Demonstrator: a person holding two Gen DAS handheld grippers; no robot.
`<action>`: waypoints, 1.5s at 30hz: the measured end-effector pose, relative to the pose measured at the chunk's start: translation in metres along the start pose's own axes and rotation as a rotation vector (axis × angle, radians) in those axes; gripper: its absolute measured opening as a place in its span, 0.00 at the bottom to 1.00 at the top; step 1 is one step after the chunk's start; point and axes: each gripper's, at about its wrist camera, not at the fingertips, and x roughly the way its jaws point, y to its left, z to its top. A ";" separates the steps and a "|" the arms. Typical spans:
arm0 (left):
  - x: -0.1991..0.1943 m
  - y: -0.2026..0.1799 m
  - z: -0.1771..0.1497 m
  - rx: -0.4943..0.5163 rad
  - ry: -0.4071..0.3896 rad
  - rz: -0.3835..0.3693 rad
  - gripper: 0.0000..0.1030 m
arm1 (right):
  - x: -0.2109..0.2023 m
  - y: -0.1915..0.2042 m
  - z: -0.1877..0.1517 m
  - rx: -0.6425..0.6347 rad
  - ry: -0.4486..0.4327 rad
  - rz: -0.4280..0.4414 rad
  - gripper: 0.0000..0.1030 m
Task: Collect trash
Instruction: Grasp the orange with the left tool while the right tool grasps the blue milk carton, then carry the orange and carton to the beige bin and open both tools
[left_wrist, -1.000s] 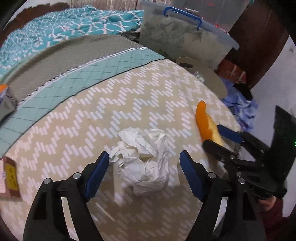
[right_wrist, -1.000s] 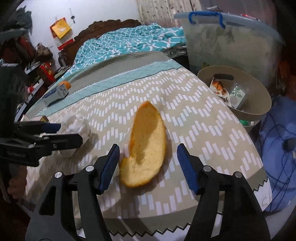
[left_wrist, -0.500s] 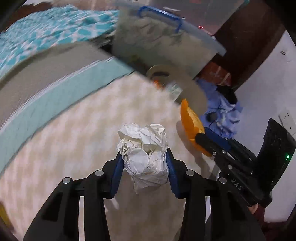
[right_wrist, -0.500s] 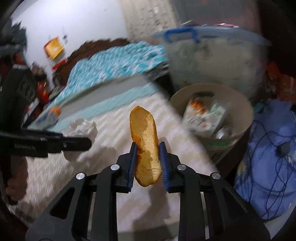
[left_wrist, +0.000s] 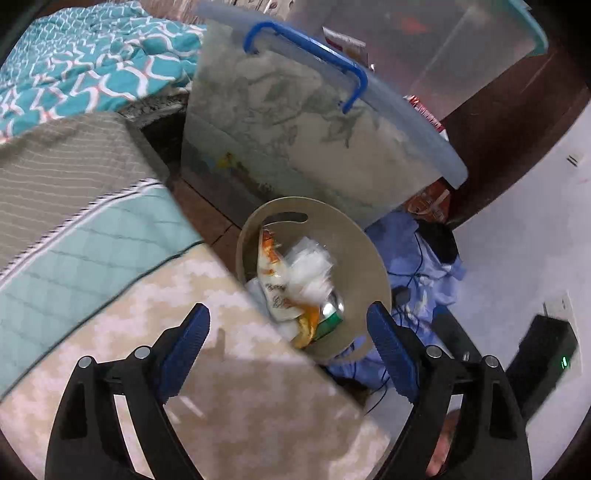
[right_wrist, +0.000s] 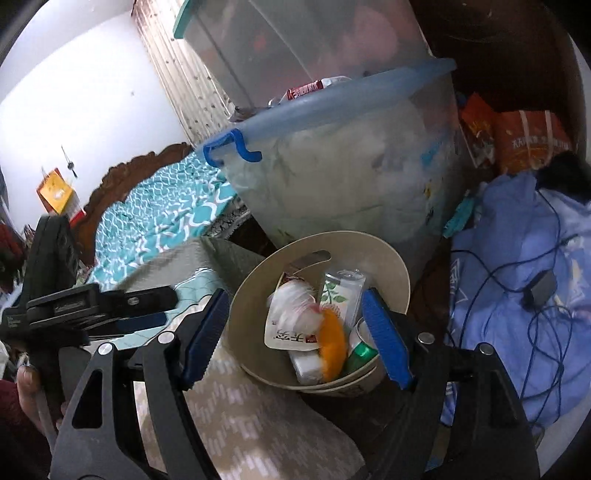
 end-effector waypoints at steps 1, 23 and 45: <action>-0.010 0.006 -0.004 0.006 0.000 0.001 0.79 | 0.000 0.002 -0.001 0.004 0.009 0.015 0.70; -0.311 0.329 -0.075 -0.345 -0.149 0.475 0.88 | 0.087 0.340 -0.097 -0.596 0.384 0.574 0.87; -0.210 0.420 -0.018 -0.288 0.061 0.431 0.38 | 0.172 0.479 -0.183 -1.018 0.526 0.698 0.57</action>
